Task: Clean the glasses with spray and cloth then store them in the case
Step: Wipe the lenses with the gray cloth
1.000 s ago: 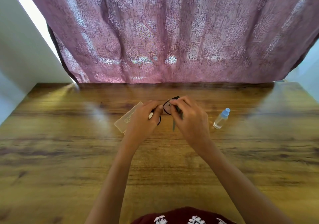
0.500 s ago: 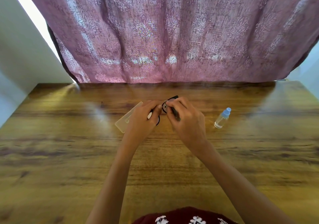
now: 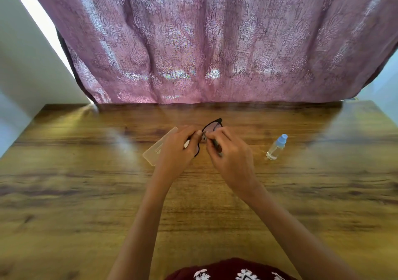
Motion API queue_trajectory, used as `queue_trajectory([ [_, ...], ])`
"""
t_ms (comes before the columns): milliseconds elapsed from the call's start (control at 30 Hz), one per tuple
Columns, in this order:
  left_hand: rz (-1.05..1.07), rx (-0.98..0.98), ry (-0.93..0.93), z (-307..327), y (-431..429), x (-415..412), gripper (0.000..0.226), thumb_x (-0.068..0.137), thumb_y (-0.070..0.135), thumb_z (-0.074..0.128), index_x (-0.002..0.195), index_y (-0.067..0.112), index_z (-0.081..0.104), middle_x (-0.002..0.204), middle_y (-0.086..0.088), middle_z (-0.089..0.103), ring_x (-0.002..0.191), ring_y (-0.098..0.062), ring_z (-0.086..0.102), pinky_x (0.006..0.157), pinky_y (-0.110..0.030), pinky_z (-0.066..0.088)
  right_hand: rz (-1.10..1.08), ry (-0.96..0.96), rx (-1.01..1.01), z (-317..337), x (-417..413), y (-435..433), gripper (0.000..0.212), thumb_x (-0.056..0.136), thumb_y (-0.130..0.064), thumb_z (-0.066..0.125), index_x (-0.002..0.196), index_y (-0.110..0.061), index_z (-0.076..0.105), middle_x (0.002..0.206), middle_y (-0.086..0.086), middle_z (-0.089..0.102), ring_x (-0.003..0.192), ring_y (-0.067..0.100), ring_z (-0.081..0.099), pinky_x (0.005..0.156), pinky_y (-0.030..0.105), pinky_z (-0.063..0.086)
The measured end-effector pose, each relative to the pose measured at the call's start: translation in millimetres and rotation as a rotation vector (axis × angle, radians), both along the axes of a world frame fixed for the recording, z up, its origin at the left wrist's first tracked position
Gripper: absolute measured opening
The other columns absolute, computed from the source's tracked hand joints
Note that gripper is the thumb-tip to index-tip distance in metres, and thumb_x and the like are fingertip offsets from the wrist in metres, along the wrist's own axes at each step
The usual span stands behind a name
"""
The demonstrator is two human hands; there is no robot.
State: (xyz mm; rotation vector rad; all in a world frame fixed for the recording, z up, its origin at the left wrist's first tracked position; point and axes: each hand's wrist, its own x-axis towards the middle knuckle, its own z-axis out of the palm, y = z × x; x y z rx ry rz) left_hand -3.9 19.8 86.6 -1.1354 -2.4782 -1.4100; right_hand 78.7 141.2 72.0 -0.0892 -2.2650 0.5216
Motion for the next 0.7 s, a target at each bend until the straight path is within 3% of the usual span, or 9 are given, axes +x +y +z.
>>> queue_trajectory([
  [167,-0.017,0.006,-0.001,1.7,-4.0,1.8,0.022,0.097,0.009,0.052,0.078,0.021,0.055,0.073,0.019,0.053,0.074,0.003,0.051,0.067,-0.009,0.034,-0.079,0.021,-0.075,5.9,-7.6,13.7,0.009,0.089,-0.014,0.063,0.093,-0.008,0.069,0.091,-0.001,0.064,0.064,0.011,0.057,0.052,0.027,0.049],
  [300,-0.001,0.0,-0.006,-0.6,-6.5,2.7,0.024,0.097,0.011,0.052,0.076,0.024,0.052,0.068,0.019,0.048,0.07,0.003,0.048,0.065,-0.011,0.032,-0.109,0.059,-0.193,4.7,-2.5,29.6,0.006,0.084,-0.009,0.069,0.09,-0.007,0.069,0.084,-0.001,0.064,0.06,0.004,0.05,0.059,0.012,0.043],
  [400,0.003,0.005,-0.011,-0.4,-7.0,3.6,0.023,0.097,0.012,0.052,0.077,0.023,0.052,0.068,0.019,0.048,0.069,0.002,0.048,0.066,-0.012,0.033,-0.135,0.047,-0.406,0.8,5.8,38.5,0.007,0.083,-0.008,0.069,0.091,-0.009,0.068,0.078,-0.007,0.062,0.059,0.0,0.053,0.061,0.008,0.044],
  [467,-0.001,0.015,-0.001,0.7,-6.6,4.3,0.021,0.097,0.012,0.053,0.078,0.022,0.053,0.07,0.02,0.049,0.07,0.002,0.049,0.066,-0.011,0.034,-0.138,-0.031,-0.619,-5.6,9.3,43.3,0.006,0.086,-0.011,0.068,0.09,-0.015,0.067,0.074,-0.013,0.06,0.061,-0.001,0.056,0.058,0.011,0.046],
  [567,-0.013,0.029,-0.011,2.5,-5.2,5.9,0.022,0.096,0.017,0.051,0.074,0.014,0.053,0.07,0.013,0.053,0.07,-0.005,0.05,0.066,-0.012,0.035,-0.152,-0.265,-0.87,-25.0,10.5,54.1,0.003,0.088,-0.017,0.065,0.088,-0.02,0.066,0.076,-0.004,0.065,0.065,0.006,0.058,0.057,0.018,0.046],
  [700,-0.025,0.038,-0.037,3.0,-3.8,7.2,0.023,0.096,0.019,0.05,0.079,0.008,0.06,0.075,0.005,0.058,0.075,-0.009,0.053,0.068,-0.012,0.037,-0.212,-0.486,-0.942,-55.4,13.8,65.1,0.006,0.089,-0.015,0.064,0.093,-0.019,0.066,0.084,-0.001,0.067,0.075,0.014,0.063,0.065,0.027,0.051],
])
